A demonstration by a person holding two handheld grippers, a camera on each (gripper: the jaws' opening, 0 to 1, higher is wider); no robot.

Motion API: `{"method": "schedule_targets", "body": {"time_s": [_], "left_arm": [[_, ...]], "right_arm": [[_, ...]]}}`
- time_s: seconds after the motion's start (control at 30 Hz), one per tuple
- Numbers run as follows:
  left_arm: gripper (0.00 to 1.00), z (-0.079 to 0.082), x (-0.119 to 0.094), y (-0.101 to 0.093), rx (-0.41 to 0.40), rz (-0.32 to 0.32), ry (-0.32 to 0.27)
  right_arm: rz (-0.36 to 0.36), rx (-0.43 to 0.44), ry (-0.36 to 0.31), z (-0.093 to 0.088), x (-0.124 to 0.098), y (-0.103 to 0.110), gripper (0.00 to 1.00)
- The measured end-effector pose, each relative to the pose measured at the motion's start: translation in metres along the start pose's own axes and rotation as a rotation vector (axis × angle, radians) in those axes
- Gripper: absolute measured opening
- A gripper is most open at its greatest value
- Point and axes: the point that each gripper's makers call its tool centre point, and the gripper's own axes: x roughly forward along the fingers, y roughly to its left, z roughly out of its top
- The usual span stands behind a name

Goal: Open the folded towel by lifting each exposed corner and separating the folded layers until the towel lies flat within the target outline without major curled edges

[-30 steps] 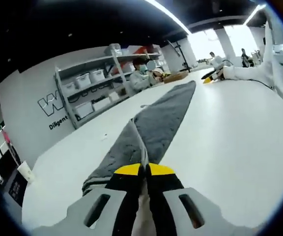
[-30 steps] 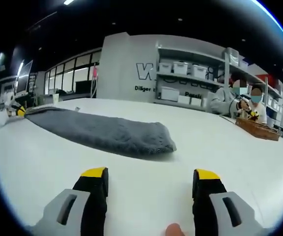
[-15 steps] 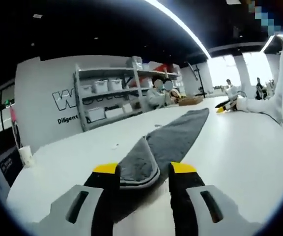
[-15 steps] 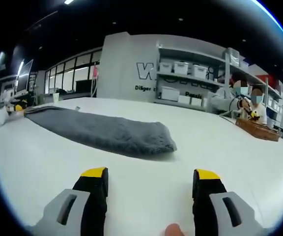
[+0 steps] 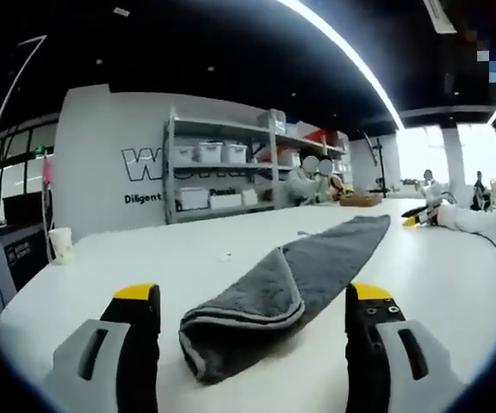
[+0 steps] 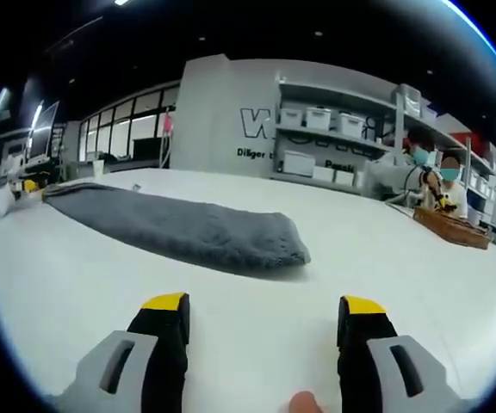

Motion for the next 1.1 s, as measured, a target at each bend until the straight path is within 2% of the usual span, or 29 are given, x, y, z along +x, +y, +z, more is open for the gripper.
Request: {"method": "schedule_targets", "body": {"time_s": [0.23,0.63,0.8,0.9,1.03,1.1], "left_arm": [[0.99,-0.003,0.001,0.000,-0.009,0.009,0.007],[0.99,-0.004,0.000,0.003,-0.017,0.024,0.007],[0.98,0.002,-0.002,0.010,-0.018,0.068,-0.021],[0.95,0.004,-0.004,0.016,0.009,0.110,-0.025],[0.88,0.007,-0.007,0.022,0.114,0.176,-0.003],[0.83,0.007,-0.005,0.020,0.143,0.181,0.004]], "right_arm": [[0.002,-0.008,0.005,-0.001,0.000,0.001,0.69],[0.002,-0.006,0.005,-0.001,0.001,-0.001,0.69],[0.001,-0.009,0.006,-0.001,0.001,-0.001,0.68],[0.001,-0.013,0.009,-0.001,0.001,-0.001,0.68],[0.000,-0.014,0.009,-0.001,0.001,-0.001,0.68],[-0.001,-0.015,0.010,-0.001,0.001,-0.001,0.68]]}}
